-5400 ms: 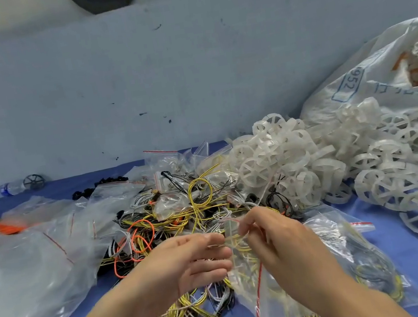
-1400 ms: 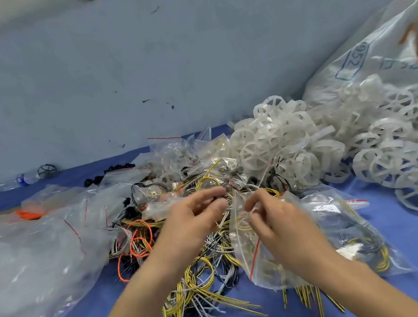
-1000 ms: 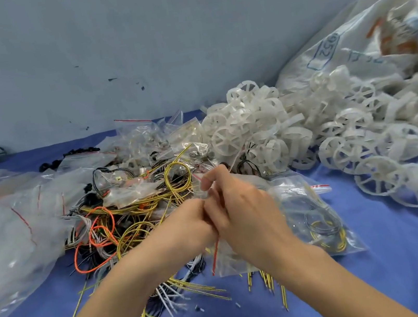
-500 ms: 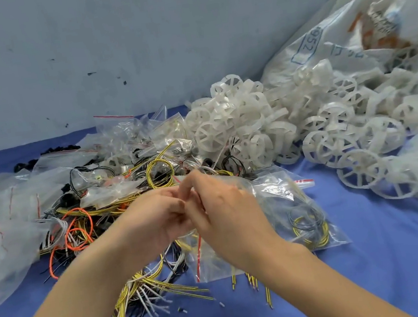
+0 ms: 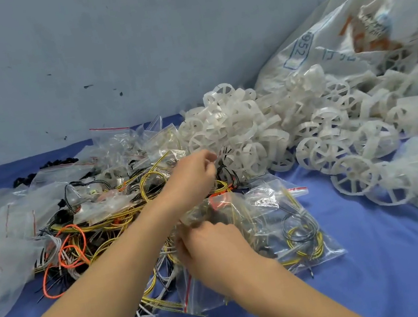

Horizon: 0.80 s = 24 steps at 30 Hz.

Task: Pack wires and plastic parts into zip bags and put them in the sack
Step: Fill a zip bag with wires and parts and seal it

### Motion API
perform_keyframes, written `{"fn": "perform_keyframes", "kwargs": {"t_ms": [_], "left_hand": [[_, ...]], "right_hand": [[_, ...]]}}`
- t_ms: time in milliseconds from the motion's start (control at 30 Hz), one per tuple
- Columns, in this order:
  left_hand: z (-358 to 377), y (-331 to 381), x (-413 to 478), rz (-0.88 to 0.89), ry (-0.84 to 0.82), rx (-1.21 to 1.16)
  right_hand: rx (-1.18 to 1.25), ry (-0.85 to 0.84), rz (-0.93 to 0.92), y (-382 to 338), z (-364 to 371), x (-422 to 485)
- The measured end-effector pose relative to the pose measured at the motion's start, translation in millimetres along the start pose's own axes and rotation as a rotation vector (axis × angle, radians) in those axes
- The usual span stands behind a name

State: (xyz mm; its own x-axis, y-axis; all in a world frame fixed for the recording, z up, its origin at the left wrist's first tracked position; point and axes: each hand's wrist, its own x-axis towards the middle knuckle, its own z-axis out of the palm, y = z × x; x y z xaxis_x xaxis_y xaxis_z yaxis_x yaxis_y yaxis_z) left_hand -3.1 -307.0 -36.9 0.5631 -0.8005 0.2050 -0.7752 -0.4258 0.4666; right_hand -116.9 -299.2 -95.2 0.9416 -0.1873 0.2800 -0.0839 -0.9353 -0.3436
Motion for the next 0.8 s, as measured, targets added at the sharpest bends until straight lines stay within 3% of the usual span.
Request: {"fn": "perform_keyframes", "kwargs": {"t_ms": [333, 567, 700, 800], "left_hand": [[32, 23, 59, -0.024, 0.002, 0.153], [-2, 14, 46, -0.145, -0.139, -0.508], [-45, 8, 4, -0.138, 0.064, -0.869], [-66, -7, -46, -0.11, 0.25, -0.813]], "right_hand": [[0.084, -0.071, 0.128, 18, -11, 9], [0.162, -0.041, 0.154, 21, -16, 10], [0.291, 0.002, 0.143, 21, -22, 12], [0.565, 0.073, 0.208, 22, -32, 14]]}}
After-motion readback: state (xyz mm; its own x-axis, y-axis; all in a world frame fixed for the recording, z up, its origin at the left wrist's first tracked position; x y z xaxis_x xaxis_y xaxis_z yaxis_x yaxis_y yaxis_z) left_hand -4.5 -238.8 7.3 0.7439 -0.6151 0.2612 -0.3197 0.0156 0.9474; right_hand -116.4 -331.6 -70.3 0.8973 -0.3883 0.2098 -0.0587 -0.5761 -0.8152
